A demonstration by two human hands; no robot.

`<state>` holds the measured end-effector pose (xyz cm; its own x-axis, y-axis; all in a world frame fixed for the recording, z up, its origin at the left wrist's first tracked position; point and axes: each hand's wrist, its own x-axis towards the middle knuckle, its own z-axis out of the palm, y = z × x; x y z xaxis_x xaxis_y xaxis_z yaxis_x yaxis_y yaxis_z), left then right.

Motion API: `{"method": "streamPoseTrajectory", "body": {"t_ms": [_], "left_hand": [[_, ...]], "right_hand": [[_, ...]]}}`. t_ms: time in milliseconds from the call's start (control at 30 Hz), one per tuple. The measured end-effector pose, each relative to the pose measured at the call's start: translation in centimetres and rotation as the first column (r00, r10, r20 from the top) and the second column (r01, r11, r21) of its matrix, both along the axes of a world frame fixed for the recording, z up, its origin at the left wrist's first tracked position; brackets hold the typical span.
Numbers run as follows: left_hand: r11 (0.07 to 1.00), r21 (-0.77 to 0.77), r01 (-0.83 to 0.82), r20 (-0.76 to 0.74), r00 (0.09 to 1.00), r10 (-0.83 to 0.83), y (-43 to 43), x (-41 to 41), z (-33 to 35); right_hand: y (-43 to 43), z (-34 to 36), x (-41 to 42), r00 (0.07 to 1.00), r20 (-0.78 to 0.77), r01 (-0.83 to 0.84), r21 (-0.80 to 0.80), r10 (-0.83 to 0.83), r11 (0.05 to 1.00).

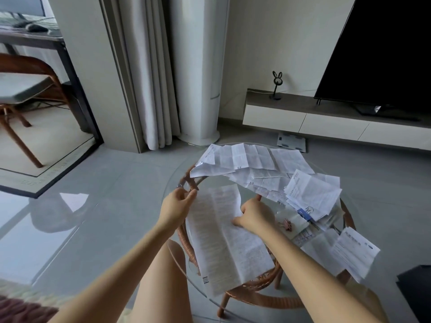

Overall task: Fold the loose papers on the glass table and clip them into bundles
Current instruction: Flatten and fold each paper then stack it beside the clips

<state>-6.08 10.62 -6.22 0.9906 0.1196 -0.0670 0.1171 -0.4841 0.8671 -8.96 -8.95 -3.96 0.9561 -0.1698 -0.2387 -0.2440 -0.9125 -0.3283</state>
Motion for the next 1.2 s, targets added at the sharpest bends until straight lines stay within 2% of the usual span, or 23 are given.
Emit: {"method": "streamPoseTrajectory", "body": {"t_ms": [100, 167, 233, 400, 500, 600, 700, 833, 1000, 1200], "left_hand": [[0.936, 0.353, -0.005, 0.046, 0.999, -0.012, -0.2, 0.6, 0.0], [0.870, 0.491, 0.040, 0.008, 0.999, -0.051, 0.2, 1.0, -0.4], [0.825, 0.557, 0.094, -0.032, 0.995, -0.092, 0.4, 1.5, -0.7], [0.788, 0.572, 0.226, -0.135, 0.974, -0.182, 0.0, 2.2, 0.6], [0.767, 0.573, 0.288, -0.220, 0.956, -0.195, 0.0, 2.6, 1.4], [0.773, 0.550, 0.316, -0.247, 0.946, -0.211, 0.4, 2.6, 1.8], [0.797, 0.512, 0.320, -0.198, 0.947, -0.253, 0.8, 2.3, 1.6], [0.823, 0.472, 0.318, -0.046, 0.940, -0.337, 0.9, 1.5, 2.4], [0.832, 0.419, 0.363, 0.114, 0.888, -0.445, 0.5, 0.9, 3.3], [0.875, 0.351, 0.334, 0.151, 0.902, -0.405, 0.7, 0.4, 3.7]], "right_hand": [[0.6, -0.1, -0.2, 1.000, 0.005, 0.016, -0.072, -0.016, 0.997], [0.6, -0.7, -0.3, 0.999, 0.028, 0.031, -0.075, -0.029, 0.997], [0.7, -1.0, -0.4, 0.998, 0.050, 0.047, -0.044, -0.045, 0.998], [1.2, -0.9, -0.1, 0.995, 0.025, 0.091, 0.119, -0.095, 0.989], [1.5, -0.8, 0.1, 0.990, -0.057, 0.134, 0.138, -0.127, 0.981], [1.4, -1.2, -0.2, 0.988, -0.054, 0.152, 0.193, -0.145, 0.969], [1.1, -1.7, -0.9, 0.989, 0.013, 0.140, 0.273, -0.150, 0.952], [0.6, -2.0, -1.8, 0.989, 0.111, 0.050, 0.339, -0.093, 0.939], [0.3, -2.1, -2.3, 0.988, 0.142, 0.002, 0.414, -0.067, 0.910], [-0.1, -0.5, -2.8, 0.986, 0.135, -0.012, 0.632, -0.095, 0.775]]}}
